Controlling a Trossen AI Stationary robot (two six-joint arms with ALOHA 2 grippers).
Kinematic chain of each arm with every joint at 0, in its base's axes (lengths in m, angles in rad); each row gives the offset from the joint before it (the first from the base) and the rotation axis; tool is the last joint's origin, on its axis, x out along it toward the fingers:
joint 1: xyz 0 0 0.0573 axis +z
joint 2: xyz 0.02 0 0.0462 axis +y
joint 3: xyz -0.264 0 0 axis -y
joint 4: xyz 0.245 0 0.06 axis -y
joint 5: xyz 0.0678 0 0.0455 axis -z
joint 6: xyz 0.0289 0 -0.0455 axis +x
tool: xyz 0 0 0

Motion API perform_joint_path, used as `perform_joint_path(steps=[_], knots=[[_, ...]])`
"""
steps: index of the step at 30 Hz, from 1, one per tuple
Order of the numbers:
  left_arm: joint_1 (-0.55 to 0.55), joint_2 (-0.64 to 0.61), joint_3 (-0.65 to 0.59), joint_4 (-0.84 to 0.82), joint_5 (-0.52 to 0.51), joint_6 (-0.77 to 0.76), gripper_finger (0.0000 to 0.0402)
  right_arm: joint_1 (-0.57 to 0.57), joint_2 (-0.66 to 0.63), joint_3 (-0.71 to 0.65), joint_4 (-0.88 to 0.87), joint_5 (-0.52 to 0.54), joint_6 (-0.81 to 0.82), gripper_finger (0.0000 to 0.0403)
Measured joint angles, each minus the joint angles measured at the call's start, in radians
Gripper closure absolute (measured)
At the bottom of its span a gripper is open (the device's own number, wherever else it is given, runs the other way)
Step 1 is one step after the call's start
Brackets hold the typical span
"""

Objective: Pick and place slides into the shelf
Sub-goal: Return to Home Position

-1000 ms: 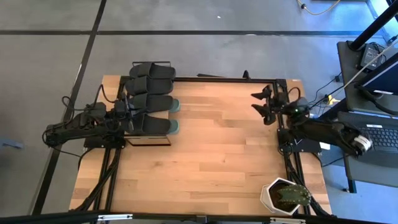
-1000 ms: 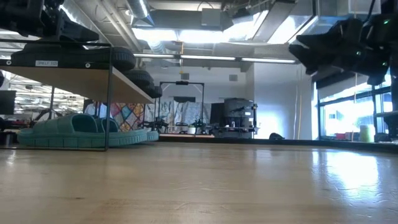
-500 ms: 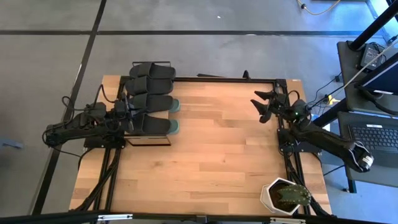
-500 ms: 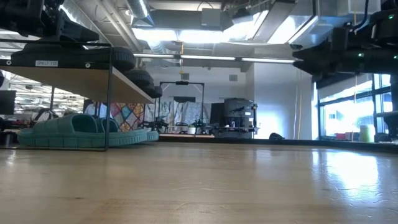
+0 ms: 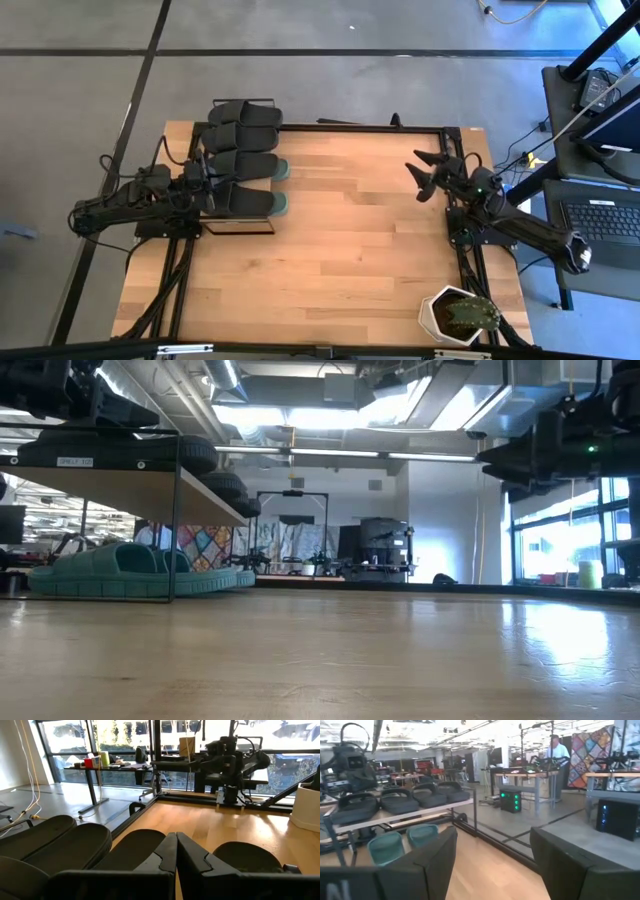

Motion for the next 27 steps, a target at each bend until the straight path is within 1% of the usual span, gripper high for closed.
perform_joint_path(steps=[10,13,14,15,18,19,22,23,27], knots=[[0.000,0.000,0.000,0.007,-0.002,-0.024,0.0401,0.008,-0.174,0.000,-0.211,0.000,0.002,0.0152],[0.000,0.000,0.000,0.086,-0.007,0.021,0.0401,0.008,-0.168,0.000,-0.220,0.000,0.009,0.0152],[0.000,-0.001,0.003,0.115,-0.023,0.045,0.0401,0.008,-0.169,0.000,-0.226,0.000,0.012,0.0152],[0.000,-0.001,0.008,0.121,-0.061,0.067,0.0401,0.008,-0.172,0.000,-0.237,0.000,0.013,0.0152],[0.001,0.000,0.012,0.115,-0.237,0.076,0.0401,0.008,-0.172,0.000,-0.241,-0.001,0.014,0.0152],[0.001,0.000,0.012,0.114,-0.272,0.076,0.0401,0.008,-0.172,0.000,-0.241,-0.001,0.014,0.0152],[0.001,0.000,0.010,0.135,-0.312,0.102,0.0401,0.008,-0.172,0.000,-0.245,-0.001,0.012,0.0152],[0.002,0.000,0.010,0.155,-0.346,0.112,0.0401,0.008,-0.172,0.000,-0.246,-0.001,0.012,0.0152],[0.018,0.000,0.010,0.202,-0.534,0.206,0.0401,0.008,-0.172,0.000,-0.262,-0.002,0.012,0.0152]])
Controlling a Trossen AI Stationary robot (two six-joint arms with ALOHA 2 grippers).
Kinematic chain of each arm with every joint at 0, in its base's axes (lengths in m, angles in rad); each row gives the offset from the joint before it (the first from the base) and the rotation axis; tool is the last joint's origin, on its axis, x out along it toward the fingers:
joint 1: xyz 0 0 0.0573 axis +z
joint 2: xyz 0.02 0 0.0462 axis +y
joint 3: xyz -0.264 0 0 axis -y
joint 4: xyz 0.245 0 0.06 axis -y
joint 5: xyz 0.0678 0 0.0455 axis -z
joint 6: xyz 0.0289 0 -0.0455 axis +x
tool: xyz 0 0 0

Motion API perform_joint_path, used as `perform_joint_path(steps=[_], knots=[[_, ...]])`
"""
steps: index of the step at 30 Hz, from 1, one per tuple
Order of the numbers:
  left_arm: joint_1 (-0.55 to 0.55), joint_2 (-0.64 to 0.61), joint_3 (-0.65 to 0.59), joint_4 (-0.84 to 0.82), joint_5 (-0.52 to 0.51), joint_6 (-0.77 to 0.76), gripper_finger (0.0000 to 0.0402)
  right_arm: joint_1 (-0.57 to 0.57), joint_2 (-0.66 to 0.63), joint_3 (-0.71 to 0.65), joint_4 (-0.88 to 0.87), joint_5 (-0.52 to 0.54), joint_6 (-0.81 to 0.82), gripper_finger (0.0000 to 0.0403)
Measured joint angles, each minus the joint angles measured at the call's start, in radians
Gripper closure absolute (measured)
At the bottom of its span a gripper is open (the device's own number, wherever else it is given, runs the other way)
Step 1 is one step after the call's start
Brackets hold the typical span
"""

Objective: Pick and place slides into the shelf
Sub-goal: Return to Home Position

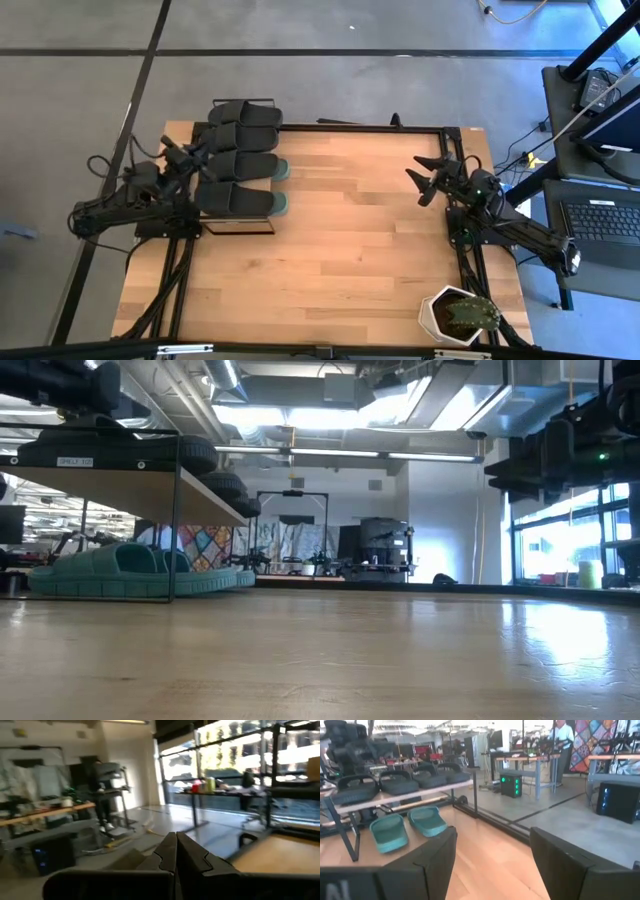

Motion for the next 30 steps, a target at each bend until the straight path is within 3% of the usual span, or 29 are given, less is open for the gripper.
perform_joint_path(steps=[8,13,25,30], knots=[[0.097,0.000,0.000,0.158,0.017,0.158,0.0401,0.000,0.000,0.000,-0.023,0.000,0.000,0.0152],[0.192,0.000,0.000,0.164,0.016,0.183,0.0401,0.000,0.000,0.000,-0.022,0.000,-0.005,0.0152],[0.403,0.000,0.000,0.250,0.016,0.169,0.0401,0.000,0.000,0.000,-0.017,-0.001,-0.029,0.0152],[0.425,0.000,0.000,0.131,0.031,0.078,0.0401,0.000,0.000,0.000,-0.017,-0.001,-0.029,0.0152]])
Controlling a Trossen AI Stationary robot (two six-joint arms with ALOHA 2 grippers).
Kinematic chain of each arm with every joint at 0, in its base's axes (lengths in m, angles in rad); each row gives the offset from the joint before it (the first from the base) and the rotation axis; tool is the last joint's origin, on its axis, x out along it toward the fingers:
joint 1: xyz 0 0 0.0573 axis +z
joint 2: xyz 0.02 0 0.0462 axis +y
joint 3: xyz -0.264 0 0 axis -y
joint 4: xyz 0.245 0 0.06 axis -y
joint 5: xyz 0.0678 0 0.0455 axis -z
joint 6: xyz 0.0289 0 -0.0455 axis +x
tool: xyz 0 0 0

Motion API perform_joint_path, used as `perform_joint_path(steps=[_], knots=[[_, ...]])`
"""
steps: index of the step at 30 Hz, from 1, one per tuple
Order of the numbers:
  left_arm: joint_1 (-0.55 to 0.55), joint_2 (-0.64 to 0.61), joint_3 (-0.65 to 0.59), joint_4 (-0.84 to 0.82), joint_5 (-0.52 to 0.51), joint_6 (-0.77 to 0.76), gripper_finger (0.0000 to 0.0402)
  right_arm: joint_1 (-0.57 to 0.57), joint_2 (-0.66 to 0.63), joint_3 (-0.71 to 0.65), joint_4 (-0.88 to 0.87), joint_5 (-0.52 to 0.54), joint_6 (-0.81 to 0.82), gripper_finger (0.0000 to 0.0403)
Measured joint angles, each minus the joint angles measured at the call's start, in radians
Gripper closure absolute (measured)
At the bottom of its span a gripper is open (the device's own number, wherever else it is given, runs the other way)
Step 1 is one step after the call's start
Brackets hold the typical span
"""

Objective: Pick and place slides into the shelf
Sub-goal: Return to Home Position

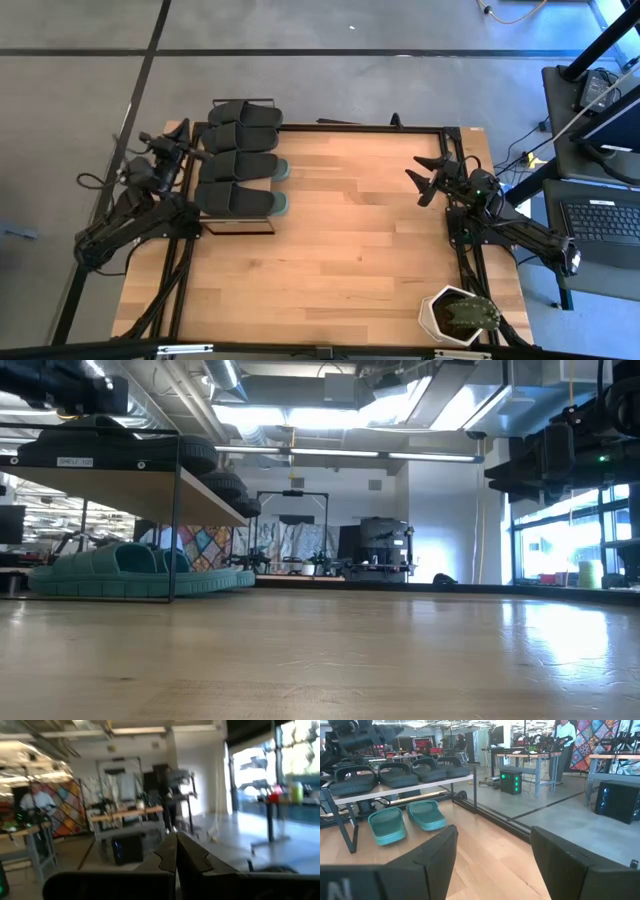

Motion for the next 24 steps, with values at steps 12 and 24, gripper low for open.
perform_joint_path(steps=[12,24], knots=[[0.000,0.000,-0.001,-0.098,0.090,-0.136,0.0401,0.000,0.000,0.000,-0.006,-0.023,-0.003,0.0152],[0.000,0.000,-0.145,0.154,0.120,-0.124,0.0401,0.000,0.000,0.000,-0.005,-0.026,-0.019,0.0152]])
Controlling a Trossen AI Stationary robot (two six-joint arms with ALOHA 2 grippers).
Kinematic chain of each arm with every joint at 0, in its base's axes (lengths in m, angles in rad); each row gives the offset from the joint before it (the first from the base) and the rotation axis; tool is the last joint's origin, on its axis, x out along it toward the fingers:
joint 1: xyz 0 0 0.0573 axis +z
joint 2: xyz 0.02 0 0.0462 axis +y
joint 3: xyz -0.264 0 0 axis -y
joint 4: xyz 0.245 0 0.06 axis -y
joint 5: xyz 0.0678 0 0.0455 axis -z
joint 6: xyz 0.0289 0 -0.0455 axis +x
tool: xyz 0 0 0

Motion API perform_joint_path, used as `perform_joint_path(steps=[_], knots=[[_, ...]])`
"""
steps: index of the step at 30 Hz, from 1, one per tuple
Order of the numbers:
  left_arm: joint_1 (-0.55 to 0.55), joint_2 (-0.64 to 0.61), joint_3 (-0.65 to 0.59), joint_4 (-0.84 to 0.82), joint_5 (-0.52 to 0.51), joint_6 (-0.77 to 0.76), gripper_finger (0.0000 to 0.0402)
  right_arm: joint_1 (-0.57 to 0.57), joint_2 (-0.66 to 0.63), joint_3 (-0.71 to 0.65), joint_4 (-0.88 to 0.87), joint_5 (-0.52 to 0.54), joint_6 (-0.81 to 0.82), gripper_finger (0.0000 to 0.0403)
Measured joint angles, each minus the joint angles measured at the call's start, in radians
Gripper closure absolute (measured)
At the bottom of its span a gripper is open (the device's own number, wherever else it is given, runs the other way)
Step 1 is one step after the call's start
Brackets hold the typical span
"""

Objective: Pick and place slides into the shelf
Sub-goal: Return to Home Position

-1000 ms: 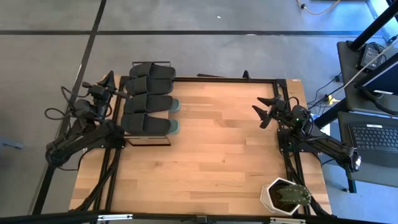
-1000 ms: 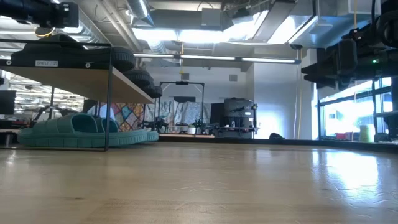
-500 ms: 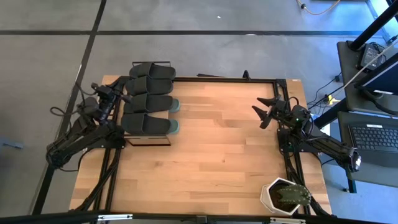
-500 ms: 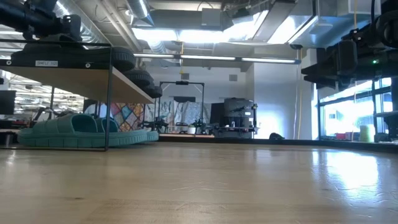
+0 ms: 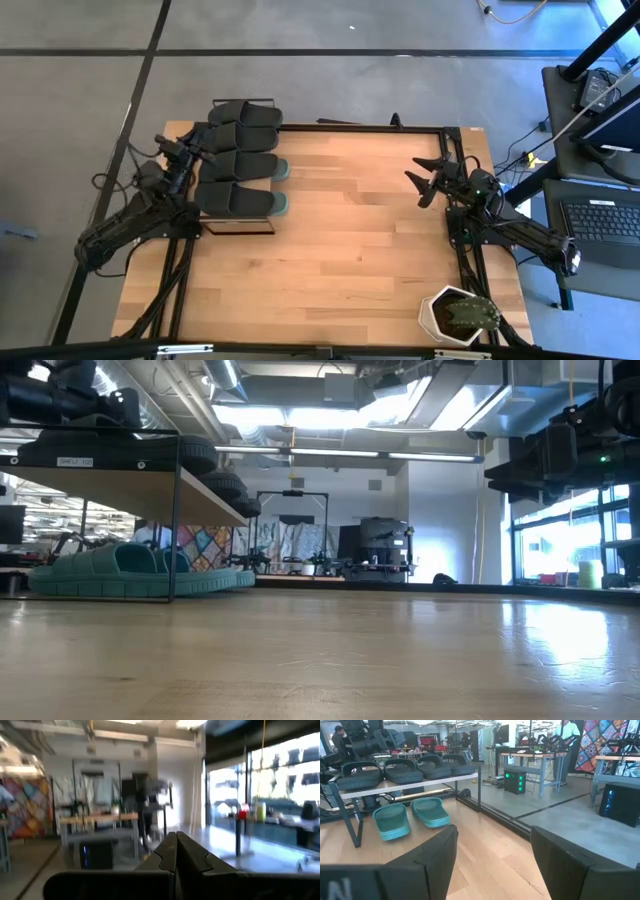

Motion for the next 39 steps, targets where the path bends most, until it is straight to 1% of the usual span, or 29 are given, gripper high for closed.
perform_joint_path(steps=[3,6,7,10,12,17,22,25,29,32,36,39], knots=[[0.000,0.000,-0.041,0.128,-0.008,0.030,0.0401,0.000,0.000,0.000,0.000,0.000,0.004,0.0152],[-0.001,0.000,-0.075,0.131,-0.021,0.043,0.0401,0.000,0.000,0.000,0.000,0.000,0.013,0.0152],[0.000,0.000,-0.082,0.132,-0.039,0.054,0.0401,0.000,0.000,0.000,0.000,0.000,0.010,0.0152],[0.000,0.000,-0.094,0.136,-0.147,0.076,0.0401,0.000,0.000,0.000,0.000,0.000,-0.001,0.0152],[0.004,0.000,-0.097,0.137,-0.163,0.075,0.0401,0.000,0.000,0.000,0.000,0.000,-0.002,0.0152],[0.067,0.000,-0.103,0.136,-0.098,0.084,0.0401,0.000,0.000,0.000,0.000,0.000,-0.005,0.0152],[0.180,0.000,-0.103,0.131,-0.086,0.055,0.0401,0.000,0.000,0.000,0.000,0.000,-0.006,0.0152],[0.244,0.000,-0.103,0.094,-0.031,0.019,0.0401,0.000,0.000,0.000,0.001,0.000,-0.006,0.0152],[0.307,0.000,-0.103,0.023,0.006,-0.034,0.0401,0.000,0.000,0.000,0.001,0.000,-0.006,0.0152],[0.333,0.000,-0.103,0.005,0.032,-0.068,0.0401,0.000,0.000,0.000,0.001,0.000,-0.006,0.0152],[0.339,0.000,-0.103,-0.030,0.071,-0.110,0.0401,0.000,0.000,0.000,0.001,0.000,-0.006,0.0152],[0.339,0.000,-0.103,-0.059,0.069,-0.115,0.0401,0.000,0.000,0.000,0.001,0.000,-0.007,0.0152]])
